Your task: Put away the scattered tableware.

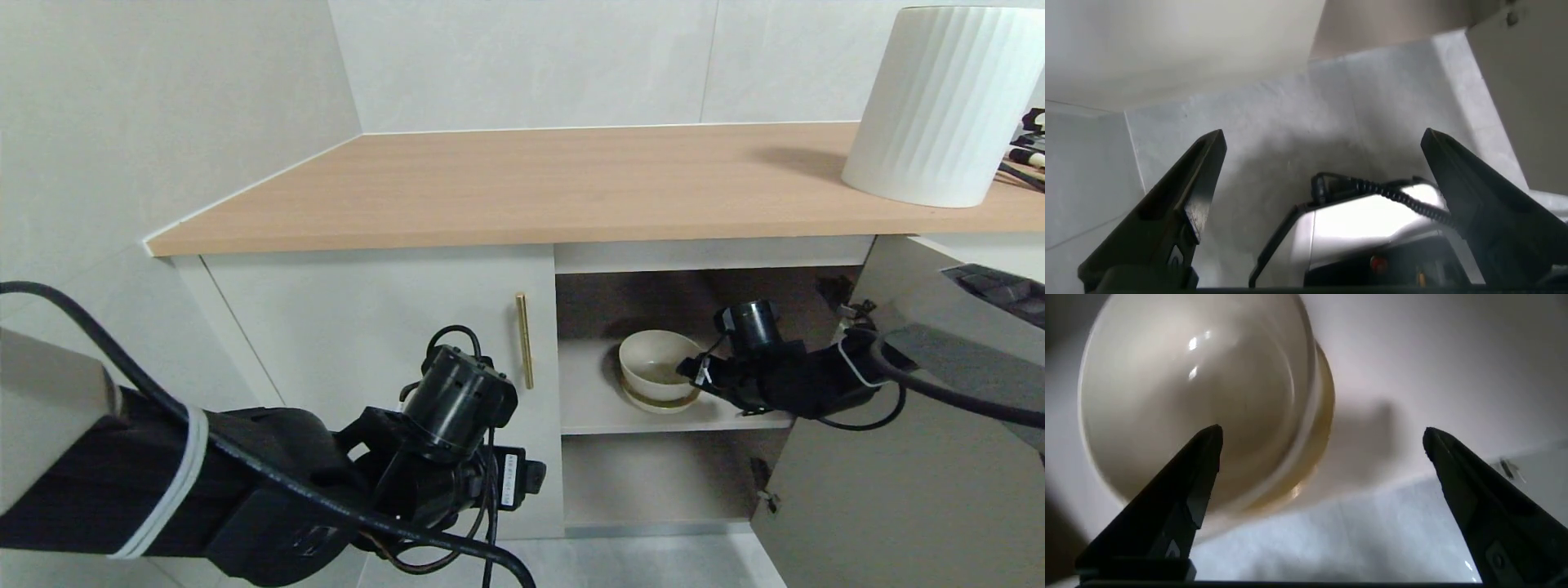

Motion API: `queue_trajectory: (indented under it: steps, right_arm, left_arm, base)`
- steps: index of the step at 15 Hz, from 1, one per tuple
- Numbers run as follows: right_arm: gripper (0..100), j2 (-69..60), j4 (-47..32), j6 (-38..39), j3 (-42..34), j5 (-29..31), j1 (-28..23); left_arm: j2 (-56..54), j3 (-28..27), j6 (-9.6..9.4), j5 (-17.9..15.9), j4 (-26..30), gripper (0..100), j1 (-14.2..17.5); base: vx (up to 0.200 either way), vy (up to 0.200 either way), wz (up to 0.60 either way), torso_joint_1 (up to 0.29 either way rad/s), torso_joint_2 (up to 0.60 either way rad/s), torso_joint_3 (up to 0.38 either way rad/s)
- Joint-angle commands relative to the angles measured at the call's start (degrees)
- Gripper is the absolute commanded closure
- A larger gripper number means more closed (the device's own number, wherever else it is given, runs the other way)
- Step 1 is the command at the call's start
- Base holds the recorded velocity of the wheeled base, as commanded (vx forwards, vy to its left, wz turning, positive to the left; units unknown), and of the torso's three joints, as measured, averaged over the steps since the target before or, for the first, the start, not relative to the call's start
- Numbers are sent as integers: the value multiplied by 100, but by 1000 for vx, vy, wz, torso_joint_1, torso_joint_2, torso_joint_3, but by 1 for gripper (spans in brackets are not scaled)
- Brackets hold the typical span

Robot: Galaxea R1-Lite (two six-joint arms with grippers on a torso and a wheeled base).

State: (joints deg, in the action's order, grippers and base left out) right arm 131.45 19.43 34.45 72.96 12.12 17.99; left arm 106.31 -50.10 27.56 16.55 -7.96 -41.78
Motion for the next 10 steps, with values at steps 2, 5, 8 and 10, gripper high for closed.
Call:
queue_trajectory:
  steps: [2, 5, 8, 10]
  right_arm:
    - [0, -1552, -18, -307, -1434, -219, 486]
    - [0, -2967, -168, -422, -2532, -368, 908]
    - [0, -4110, -1091, -641, -2831, -473, 1092]
    - [0, -4505, -1530, -641, -2840, -544, 1083]
  left_arm:
    - [-1236, 229, -40, 23, 40, 0, 381]
    - [-2282, 519, -49, 6, 295, 0, 645]
    - [-3064, 1003, -58, -3, 374, 0, 803]
    - [-3161, 1046, -58, -12, 365, 0, 829]
  base:
    - [0, 0, 0, 0, 0, 0]
    - [0, 0, 0, 0, 0, 0]
    - [0, 0, 0, 0, 0, 0]
    - [0, 0, 0, 0, 0, 0]
